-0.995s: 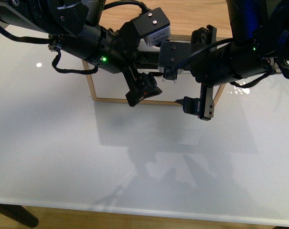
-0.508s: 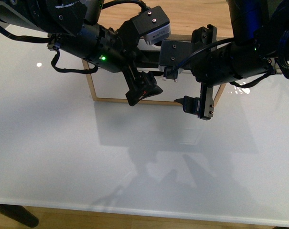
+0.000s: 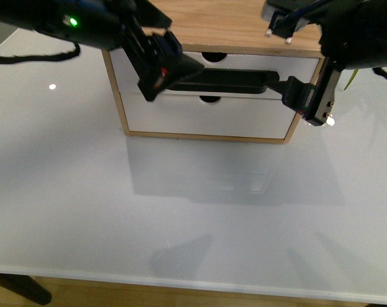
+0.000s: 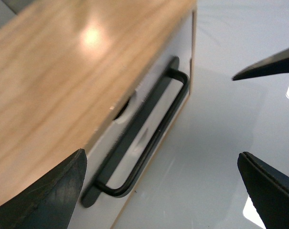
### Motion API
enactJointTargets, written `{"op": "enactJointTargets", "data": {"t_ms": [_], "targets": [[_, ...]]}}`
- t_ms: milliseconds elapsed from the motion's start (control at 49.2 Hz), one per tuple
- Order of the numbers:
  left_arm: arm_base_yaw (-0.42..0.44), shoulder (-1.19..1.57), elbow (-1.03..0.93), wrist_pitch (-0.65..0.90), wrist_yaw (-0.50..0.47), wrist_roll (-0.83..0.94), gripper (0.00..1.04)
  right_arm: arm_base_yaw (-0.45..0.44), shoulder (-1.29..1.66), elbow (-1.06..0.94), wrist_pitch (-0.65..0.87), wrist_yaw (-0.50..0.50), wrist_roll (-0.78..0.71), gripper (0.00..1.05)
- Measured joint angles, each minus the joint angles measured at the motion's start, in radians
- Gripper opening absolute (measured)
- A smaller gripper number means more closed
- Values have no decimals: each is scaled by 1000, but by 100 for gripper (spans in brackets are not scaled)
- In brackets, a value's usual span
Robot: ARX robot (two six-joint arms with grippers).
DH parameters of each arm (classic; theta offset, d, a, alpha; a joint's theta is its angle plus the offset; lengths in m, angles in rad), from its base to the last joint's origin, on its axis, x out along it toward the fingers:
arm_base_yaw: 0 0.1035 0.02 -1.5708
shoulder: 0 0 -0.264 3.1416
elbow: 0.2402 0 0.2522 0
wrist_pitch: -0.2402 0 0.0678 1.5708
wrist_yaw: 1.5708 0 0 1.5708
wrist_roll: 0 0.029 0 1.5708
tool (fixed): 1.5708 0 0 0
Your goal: Close drawer sideways
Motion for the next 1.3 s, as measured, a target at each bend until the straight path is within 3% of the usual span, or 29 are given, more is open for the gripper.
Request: {"op": "enactJointTargets", "data": {"t_ms": [244,325,345,365,426,487,548,629,711,832,873,954,1299], "targets": [[104,-282,-200,168,-57,-232,96,-60,-282,-229,150,20,237,96],[174,-426,-286,214,-64,-374,96,-96,-446,-326,181,69,375,96],[198,-474,-311,221,-69,-433,96,-98,-502,-361,204,128,460,93],[216,-522,-337,233,-104,-467,95,-98,-552,-402,257,221,547,88],[216,-614,-404,292,-357,-507,85,-102,-632,-468,340,346,728,78],[215,-683,-471,333,-545,-530,74,-115,-685,-522,369,372,874,68],[218,-728,-539,358,-643,-545,64,-126,-718,-578,377,369,959,57],[223,-759,-614,377,-656,-555,51,-137,-748,-637,379,356,1011,45],[250,-787,-680,390,-607,-557,39,-148,-780,-682,381,344,1037,33],[271,-883,-788,412,-608,-561,11,-173,-879,-758,378,325,1059,5],[271,-911,-816,414,-606,-562,2,-202,-906,-778,369,271,1064,2],[271,-967,-875,411,-606,-565,2,-244,-967,-821,344,255,1063,2],[271,-1207,-1007,303,-606,-565,2,-247,-1209,-911,195,251,1065,2]]}}
